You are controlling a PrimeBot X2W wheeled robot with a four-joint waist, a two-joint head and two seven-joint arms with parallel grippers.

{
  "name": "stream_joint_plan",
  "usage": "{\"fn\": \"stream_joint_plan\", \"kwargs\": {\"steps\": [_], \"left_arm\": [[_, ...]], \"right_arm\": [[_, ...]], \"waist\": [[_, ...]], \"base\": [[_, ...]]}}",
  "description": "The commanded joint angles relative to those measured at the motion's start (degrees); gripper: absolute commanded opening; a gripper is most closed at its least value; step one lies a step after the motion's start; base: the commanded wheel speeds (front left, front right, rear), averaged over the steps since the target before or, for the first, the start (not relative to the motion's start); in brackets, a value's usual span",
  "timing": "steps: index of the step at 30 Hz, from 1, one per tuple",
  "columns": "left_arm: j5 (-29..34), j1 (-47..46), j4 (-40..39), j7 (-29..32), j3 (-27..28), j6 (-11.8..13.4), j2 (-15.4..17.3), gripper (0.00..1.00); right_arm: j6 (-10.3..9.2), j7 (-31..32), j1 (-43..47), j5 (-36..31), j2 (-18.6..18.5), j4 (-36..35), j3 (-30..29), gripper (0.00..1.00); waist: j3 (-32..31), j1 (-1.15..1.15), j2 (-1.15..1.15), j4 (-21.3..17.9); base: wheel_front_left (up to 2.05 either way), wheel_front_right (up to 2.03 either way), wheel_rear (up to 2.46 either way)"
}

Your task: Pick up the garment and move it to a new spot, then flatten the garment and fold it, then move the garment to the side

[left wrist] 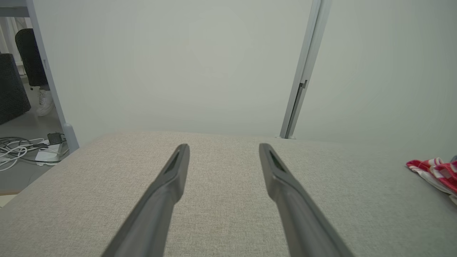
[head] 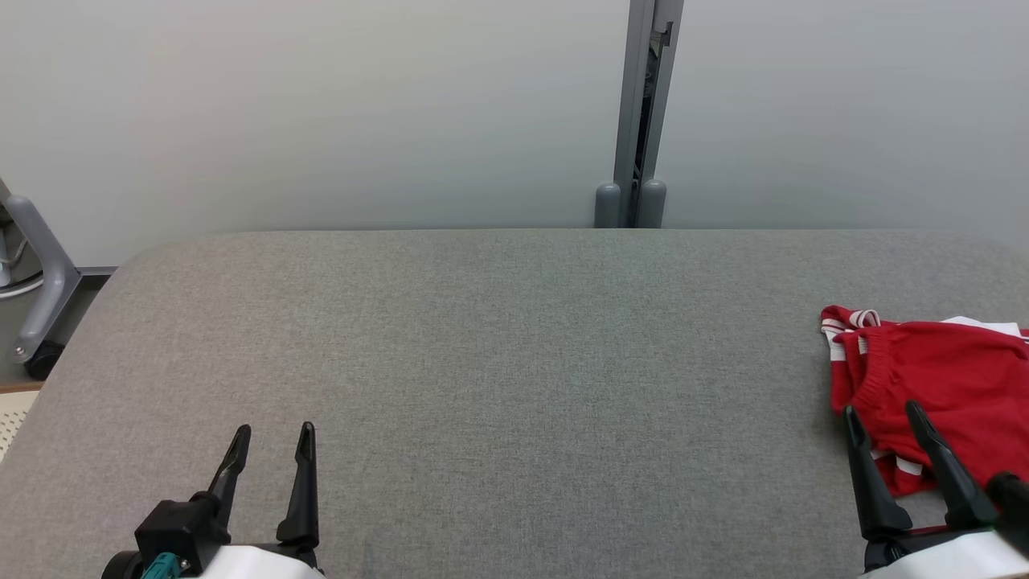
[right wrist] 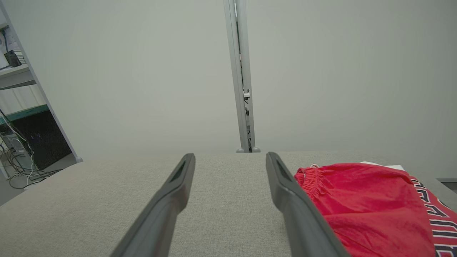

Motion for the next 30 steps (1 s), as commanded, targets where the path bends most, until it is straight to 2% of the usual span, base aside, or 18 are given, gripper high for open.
{"fn": "stream_joint_plan", "kwargs": {"steps": [1,4,5,9,30], "left_arm": [[0.0,-0.8,0.1,-0.3,0.2,-0.2,0.1,1.0],[-0.2,-0.8,0.4,-0.3,0.2,-0.3,0.1,1.0],[-0.2,-0.8,0.5,-0.3,0.1,-0.4,0.1,0.0],[-0.7,1.3,1.7,0.5,-0.2,-0.2,-1.1,0.0],[-17.5,-1.3,2.8,5.7,5.7,-4.7,-3.6,0.0]], "right_arm": [[-0.01,0.2,0.6,-0.4,0.0,-0.3,-0.2,1.0],[-0.01,0.5,0.6,-0.3,0.1,-0.5,-0.5,1.0],[-0.01,0.5,0.6,-0.1,0.2,-0.7,-0.6,0.0],[0.0,0.5,0.8,0.5,1.1,1.3,0.1,0.0],[0.0,3.4,-3.0,19.7,1.9,5.2,-1.5,0.0]], "waist": [[0.0,0.0,0.0,0.0],[0.1,0.0,0.0,0.0],[0.1,0.0,0.0,0.0],[0.1,0.0,0.0,-0.1],[0.8,0.0,0.0,-0.6]], "base": [[0.0,0.0,0.0],[0.0,0.0,0.0],[0.0,0.0,0.0],[0.0,0.0,0.0],[0.0,0.0,0.0]]}}
